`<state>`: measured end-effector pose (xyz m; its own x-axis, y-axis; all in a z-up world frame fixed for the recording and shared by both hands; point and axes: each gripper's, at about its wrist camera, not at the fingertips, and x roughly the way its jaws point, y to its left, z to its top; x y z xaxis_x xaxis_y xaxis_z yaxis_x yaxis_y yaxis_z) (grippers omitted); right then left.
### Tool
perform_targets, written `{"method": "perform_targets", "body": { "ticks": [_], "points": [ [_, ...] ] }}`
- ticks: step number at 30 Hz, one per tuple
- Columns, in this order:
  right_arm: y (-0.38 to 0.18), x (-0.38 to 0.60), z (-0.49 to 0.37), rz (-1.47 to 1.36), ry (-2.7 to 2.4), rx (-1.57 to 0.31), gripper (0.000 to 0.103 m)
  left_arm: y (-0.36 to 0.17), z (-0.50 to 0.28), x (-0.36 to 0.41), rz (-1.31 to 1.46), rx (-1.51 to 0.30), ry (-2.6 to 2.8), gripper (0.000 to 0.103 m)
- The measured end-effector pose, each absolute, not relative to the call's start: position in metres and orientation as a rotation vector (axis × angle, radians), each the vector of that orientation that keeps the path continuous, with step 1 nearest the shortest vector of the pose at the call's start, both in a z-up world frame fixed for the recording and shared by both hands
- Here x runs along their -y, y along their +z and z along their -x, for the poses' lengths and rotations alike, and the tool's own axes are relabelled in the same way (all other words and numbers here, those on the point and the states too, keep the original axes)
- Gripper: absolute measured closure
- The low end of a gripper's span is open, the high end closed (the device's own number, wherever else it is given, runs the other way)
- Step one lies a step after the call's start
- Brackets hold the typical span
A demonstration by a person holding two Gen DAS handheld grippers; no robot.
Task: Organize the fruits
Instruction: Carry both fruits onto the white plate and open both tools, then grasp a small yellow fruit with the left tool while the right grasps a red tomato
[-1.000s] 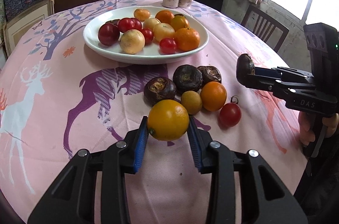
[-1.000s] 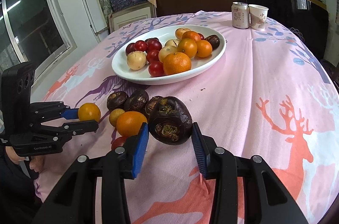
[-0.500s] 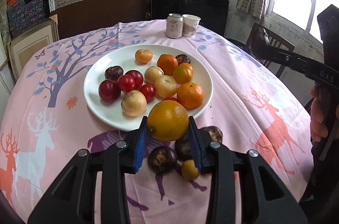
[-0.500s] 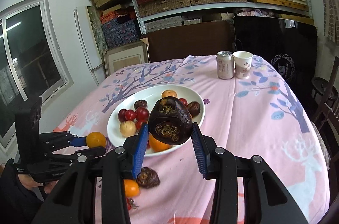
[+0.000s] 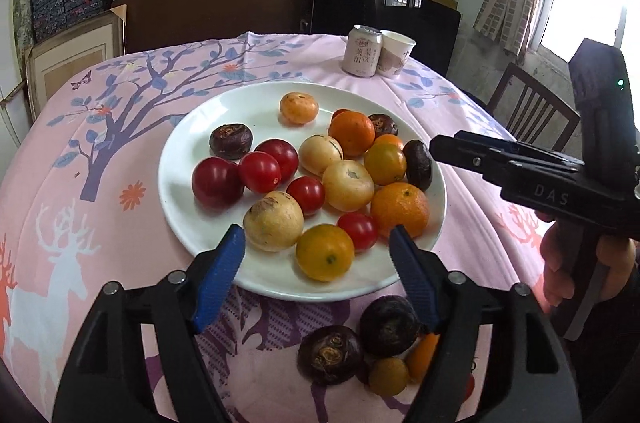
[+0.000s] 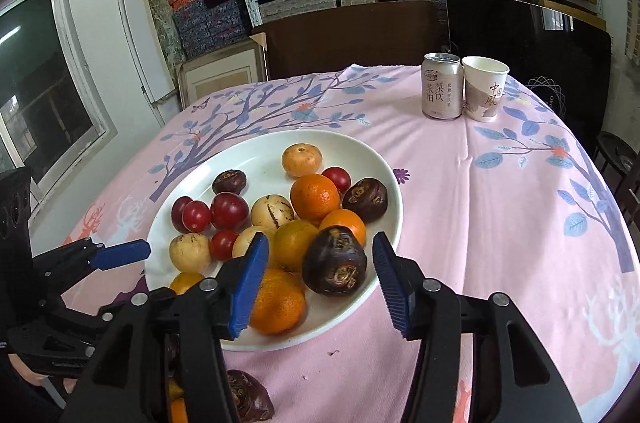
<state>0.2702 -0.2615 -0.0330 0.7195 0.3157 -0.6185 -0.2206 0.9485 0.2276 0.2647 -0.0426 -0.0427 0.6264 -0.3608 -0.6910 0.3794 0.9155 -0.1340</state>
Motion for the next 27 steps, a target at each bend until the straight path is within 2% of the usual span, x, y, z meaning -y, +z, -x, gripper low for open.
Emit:
{"method": "perform_targets", "body": {
  "ticks": [4, 6, 10, 17, 19, 24, 27],
  "points": [
    [-0.035, 0.278, -0.248, -0.179, 0.314, -0.683, 0.046, -0.047, -0.242, 0.033, -0.053, -0.796, -0.449, 0.030],
    [-0.039, 0.285, -0.237, -0.200, 0.333, -0.692, 0.040, -0.054, -0.234, 0.028, -0.062, -0.825, -0.459, 0.030],
    [-0.047, 0.286, -0.216, -0.231, 0.398, -0.750, 0.040, -0.072, -0.221, 0.021, -0.080, -0.881, -0.433, 0.030],
    [-0.062, 0.224, -0.151, -0.045, 0.577, -0.886, 0.040, -0.073, -0.216, 0.020, -0.085, -0.874, -0.429, 0.029],
    [-0.070, 0.210, -0.141, -0.001, 0.559, -0.918, 0.044, -0.074, -0.214, 0.021, -0.090, -0.875, -0.430, 0.029],
    [-0.080, 0.190, -0.142, 0.039, 0.496, -0.940, 0.064, -0.077, -0.205, 0.023, -0.104, -0.892, -0.448, 0.029],
    [-0.081, 0.188, -0.144, 0.031, 0.487, -0.939, 0.067, -0.080, -0.198, 0.026, -0.125, -0.902, -0.470, 0.029]
  ]
}}
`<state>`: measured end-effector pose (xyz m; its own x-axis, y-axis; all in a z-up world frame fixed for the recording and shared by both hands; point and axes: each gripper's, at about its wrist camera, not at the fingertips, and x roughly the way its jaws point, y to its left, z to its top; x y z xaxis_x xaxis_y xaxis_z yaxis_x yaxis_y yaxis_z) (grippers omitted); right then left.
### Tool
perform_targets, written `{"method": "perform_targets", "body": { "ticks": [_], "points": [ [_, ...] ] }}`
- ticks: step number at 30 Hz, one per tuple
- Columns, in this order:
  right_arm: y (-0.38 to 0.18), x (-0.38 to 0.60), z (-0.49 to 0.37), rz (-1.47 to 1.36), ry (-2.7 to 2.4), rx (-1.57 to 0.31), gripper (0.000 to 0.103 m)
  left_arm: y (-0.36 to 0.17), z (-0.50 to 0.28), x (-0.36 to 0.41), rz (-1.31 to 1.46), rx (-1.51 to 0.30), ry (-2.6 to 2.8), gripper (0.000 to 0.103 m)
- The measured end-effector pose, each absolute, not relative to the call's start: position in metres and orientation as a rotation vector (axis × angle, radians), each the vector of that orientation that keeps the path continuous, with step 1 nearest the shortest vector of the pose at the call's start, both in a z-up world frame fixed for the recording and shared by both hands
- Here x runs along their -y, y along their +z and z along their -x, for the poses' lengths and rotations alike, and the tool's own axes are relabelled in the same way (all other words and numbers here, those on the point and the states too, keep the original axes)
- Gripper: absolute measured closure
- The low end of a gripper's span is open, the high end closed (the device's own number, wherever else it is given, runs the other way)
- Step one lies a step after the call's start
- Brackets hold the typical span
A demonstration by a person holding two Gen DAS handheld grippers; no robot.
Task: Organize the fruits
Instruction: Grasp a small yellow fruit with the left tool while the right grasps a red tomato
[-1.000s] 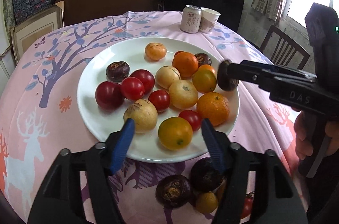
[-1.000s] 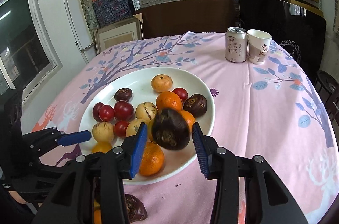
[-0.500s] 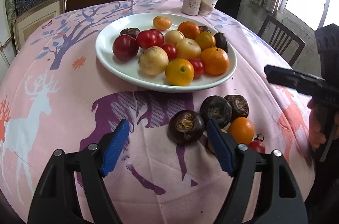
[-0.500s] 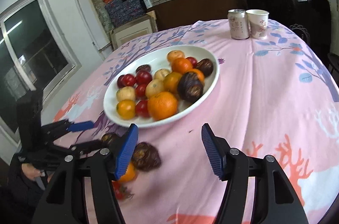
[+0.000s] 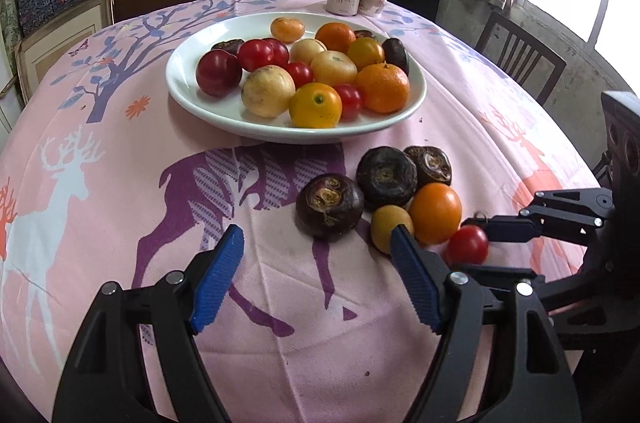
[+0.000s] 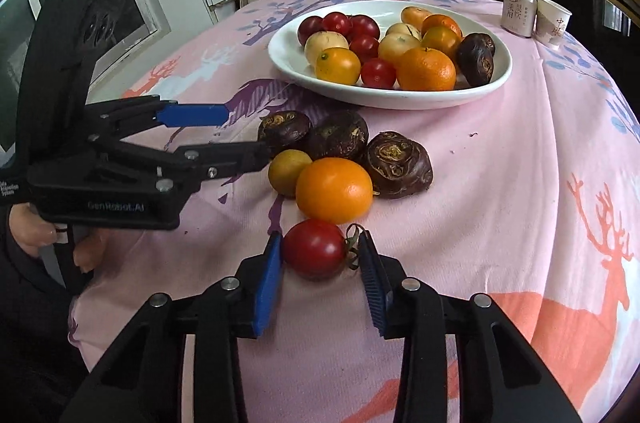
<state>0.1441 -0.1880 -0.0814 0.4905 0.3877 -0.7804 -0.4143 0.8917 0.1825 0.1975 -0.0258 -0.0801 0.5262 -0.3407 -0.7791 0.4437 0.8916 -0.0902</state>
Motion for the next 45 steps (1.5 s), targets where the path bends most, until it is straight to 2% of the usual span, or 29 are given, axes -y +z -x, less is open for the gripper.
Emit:
{"method": "perform_targets", "body": {
  "ticks": [8, 9, 10, 12, 13, 14, 16, 19, 23, 24, 27, 29, 45],
  "points": [
    [-0.073, 0.239, -0.143, -0.068, 0.369, -0.849, 0.068, -0.086, -0.180, 0.058, -0.273, -0.875, -0.508, 0.031],
    [-0.075, 0.244, -0.146, -0.091, 0.371, -0.853, 0.068, -0.087, -0.179, 0.064, -0.299, -0.869, -0.501, 0.037],
    [-0.077, 0.248, -0.147, -0.118, 0.379, -0.858, 0.068, -0.089, -0.179, 0.068, -0.315, -0.872, -0.501, 0.053],
    [-0.077, 0.251, -0.148, -0.135, 0.389, -0.854, 0.067, -0.090, -0.179, 0.071, -0.332, -0.865, -0.496, 0.059],
    [-0.077, 0.250, -0.148, -0.135, 0.398, -0.850, 0.067, -0.090, -0.179, 0.072, -0.324, -0.870, -0.518, 0.070],
    [-0.077, 0.250, -0.148, -0.136, 0.408, -0.847, 0.067, -0.090, -0.179, 0.073, -0.323, -0.878, -0.529, 0.075],
    [-0.077, 0.250, -0.148, -0.147, 0.424, -0.851, 0.067, -0.092, -0.178, 0.076, -0.334, -0.881, -0.539, 0.077],
    [-0.080, 0.254, -0.151, -0.183, 0.438, -0.863, 0.067, -0.092, -0.178, 0.080, -0.338, -0.879, -0.551, 0.077],
    [-0.081, 0.253, -0.149, -0.189, 0.453, -0.863, 0.067, -0.093, -0.189, 0.079, -0.313, -0.882, -0.515, 0.064],
    [-0.081, 0.252, -0.149, -0.184, 0.455, -0.863, 0.067, -0.093, -0.190, 0.079, -0.311, -0.884, -0.517, 0.064],
    [-0.081, 0.252, -0.149, -0.183, 0.455, -0.862, 0.067, -0.094, -0.189, 0.080, -0.316, -0.880, -0.524, 0.066],
    [-0.081, 0.252, -0.149, -0.183, 0.452, -0.864, 0.067, -0.093, -0.187, 0.080, -0.313, -0.880, -0.541, 0.078],
    [-0.080, 0.257, -0.145, -0.187, 0.435, -0.854, 0.067, -0.078, -0.177, 0.060, -0.235, -0.823, -0.480, 0.078]
  ]
}}
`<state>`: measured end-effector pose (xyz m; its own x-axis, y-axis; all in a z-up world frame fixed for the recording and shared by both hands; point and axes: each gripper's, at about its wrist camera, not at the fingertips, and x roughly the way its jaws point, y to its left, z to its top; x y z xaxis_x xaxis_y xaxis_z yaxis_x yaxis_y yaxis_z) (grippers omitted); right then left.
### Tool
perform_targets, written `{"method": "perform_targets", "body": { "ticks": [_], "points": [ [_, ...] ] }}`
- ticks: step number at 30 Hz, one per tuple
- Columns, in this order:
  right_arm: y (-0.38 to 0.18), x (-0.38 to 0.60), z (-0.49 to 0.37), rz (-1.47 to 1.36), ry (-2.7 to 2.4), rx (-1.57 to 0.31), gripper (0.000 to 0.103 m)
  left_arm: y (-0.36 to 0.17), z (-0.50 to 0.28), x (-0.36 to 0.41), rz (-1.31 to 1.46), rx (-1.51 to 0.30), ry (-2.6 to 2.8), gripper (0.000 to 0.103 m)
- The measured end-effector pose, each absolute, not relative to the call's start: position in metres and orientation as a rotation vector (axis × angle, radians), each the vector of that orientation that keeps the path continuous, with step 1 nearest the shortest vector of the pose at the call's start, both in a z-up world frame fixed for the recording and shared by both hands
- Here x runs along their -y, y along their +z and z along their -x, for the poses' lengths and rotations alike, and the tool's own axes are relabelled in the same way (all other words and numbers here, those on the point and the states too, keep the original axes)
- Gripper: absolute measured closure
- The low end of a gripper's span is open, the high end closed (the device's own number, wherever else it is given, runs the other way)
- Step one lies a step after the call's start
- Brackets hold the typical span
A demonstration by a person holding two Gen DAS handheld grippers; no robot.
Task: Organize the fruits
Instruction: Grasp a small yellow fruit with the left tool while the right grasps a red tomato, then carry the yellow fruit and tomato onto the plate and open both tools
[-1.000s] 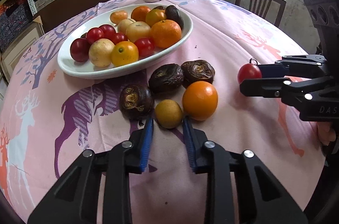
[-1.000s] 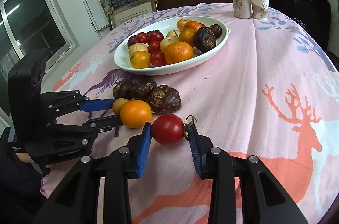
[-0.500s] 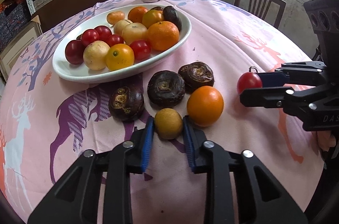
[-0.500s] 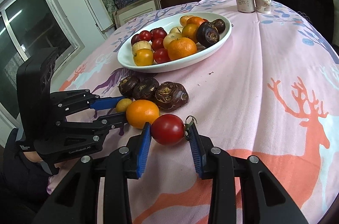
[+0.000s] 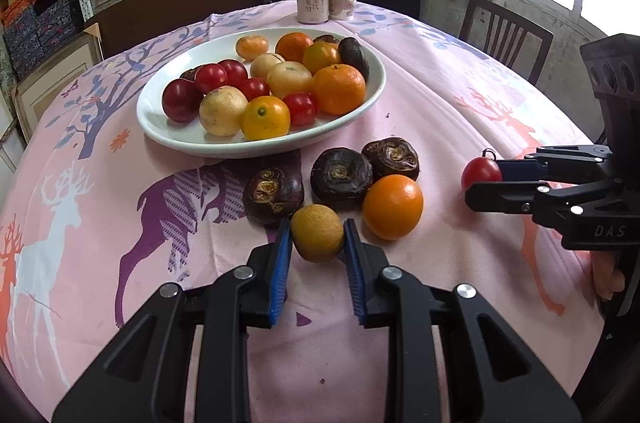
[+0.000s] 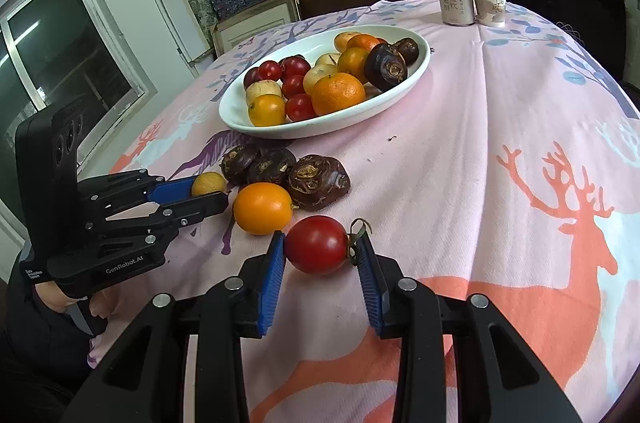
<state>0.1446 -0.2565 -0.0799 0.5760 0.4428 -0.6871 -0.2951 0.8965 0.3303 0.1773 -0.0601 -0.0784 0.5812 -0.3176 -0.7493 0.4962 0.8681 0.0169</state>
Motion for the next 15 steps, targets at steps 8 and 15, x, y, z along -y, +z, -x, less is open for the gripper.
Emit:
{"method": "perform_targets", "body": {
  "ticks": [8, 15],
  "points": [
    [-0.0804, 0.2551, -0.1413, -0.169, 0.418, -0.858, 0.067, -0.0761, -0.1729, 0.0552, -0.218, -0.814, -0.476, 0.078],
    [-0.0809, 0.2550, -0.1375, -0.157, 0.404, -0.858, 0.067, -0.0732, -0.1691, 0.0500, -0.194, -0.808, -0.477, 0.078]
  ]
}}
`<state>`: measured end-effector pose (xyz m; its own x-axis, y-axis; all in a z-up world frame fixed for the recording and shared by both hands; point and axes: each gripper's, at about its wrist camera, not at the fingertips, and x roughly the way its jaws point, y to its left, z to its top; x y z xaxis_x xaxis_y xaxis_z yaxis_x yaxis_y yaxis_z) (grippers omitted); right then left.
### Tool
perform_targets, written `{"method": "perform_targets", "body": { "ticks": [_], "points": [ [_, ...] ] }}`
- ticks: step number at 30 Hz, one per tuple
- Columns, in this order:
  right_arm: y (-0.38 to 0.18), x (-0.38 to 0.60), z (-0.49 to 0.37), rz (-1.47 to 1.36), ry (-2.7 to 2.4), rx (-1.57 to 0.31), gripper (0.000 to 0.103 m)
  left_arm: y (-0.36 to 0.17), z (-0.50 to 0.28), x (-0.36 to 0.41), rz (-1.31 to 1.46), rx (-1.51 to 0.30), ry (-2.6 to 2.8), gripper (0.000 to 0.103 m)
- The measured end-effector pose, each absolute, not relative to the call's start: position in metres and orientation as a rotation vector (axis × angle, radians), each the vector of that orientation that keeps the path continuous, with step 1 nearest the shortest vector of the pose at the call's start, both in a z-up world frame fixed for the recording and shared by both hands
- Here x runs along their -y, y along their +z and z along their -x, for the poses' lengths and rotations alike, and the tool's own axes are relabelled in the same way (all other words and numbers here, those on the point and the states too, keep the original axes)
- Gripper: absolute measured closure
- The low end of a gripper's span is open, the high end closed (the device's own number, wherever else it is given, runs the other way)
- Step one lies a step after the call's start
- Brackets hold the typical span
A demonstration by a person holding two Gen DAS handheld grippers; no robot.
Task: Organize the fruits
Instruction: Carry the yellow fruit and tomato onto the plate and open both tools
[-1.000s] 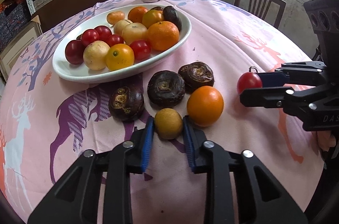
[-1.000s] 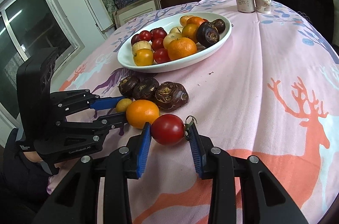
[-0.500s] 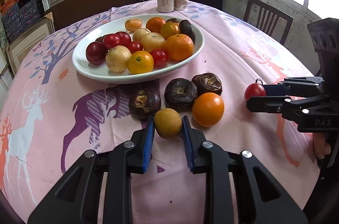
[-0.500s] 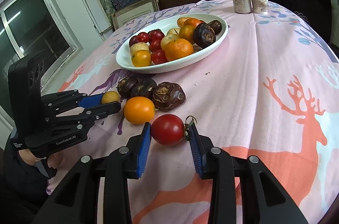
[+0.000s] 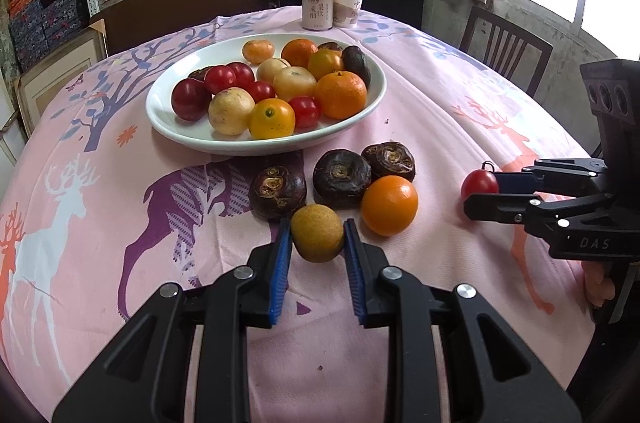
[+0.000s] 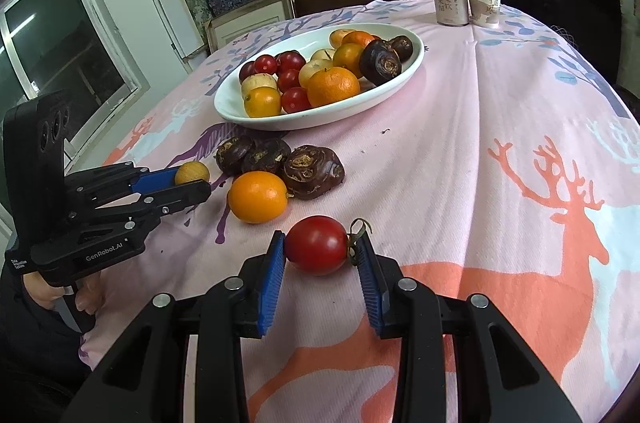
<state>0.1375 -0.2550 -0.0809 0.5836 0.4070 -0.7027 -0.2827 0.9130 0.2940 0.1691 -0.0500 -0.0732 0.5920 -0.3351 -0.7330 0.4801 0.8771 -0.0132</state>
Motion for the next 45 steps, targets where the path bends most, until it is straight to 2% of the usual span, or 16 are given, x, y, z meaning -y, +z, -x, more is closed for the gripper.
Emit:
{"method": "perform_targets", "body": {
  "ticks": [16, 23, 32, 42, 43, 44, 45],
  "points": [
    [-0.074, 0.269, -0.122, -0.181, 0.399, -0.816, 0.067, -0.060, -0.154, 0.020, -0.071, -0.773, -0.466, 0.078],
    [-0.034, 0.283, -0.130, -0.149, 0.371, -0.730, 0.067, -0.034, -0.161, 0.018, -0.090, -0.727, -0.453, 0.078],
    [0.022, 0.269, -0.215, -0.177, 0.367, -0.576, 0.067, -0.004, -0.258, 0.036, -0.078, -0.719, -0.390, 0.077],
    [-0.013, 0.217, -0.335, -0.110, 0.361, -0.673, 0.065, -0.030, -0.362, 0.042, -0.025, -0.807, -0.329, 0.077],
    [-0.015, 0.213, -0.339, -0.096, 0.355, -0.670, 0.060, -0.030, -0.364, 0.042, -0.027, -0.807, -0.320, 0.073],
    [-0.015, 0.212, -0.340, -0.088, 0.354, -0.661, 0.054, -0.030, -0.364, 0.041, -0.024, -0.800, -0.312, 0.060],
    [-0.013, 0.211, -0.338, -0.083, 0.349, -0.646, 0.043, -0.028, -0.362, 0.039, -0.012, -0.787, -0.309, 0.053]
  ]
}}
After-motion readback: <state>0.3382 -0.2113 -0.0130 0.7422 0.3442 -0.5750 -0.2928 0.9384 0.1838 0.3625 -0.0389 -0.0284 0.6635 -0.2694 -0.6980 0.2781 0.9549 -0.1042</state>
